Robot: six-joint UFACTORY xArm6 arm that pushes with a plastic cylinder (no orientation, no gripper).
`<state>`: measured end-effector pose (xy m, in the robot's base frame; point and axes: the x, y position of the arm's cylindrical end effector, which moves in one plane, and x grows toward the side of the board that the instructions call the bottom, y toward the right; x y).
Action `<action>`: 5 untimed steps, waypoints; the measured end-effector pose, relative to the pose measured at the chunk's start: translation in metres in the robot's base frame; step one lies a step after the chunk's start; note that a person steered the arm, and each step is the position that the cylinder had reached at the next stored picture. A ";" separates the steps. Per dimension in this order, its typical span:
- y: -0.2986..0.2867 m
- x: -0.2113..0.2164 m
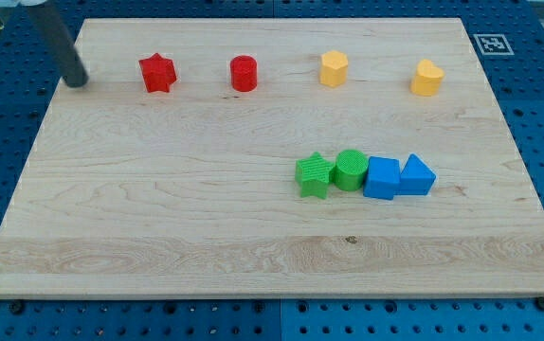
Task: Push the red star close left to the red circle
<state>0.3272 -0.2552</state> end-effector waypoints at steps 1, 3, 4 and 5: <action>0.057 -0.007; 0.138 -0.007; 0.137 -0.007; 0.160 -0.007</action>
<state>0.3201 -0.0955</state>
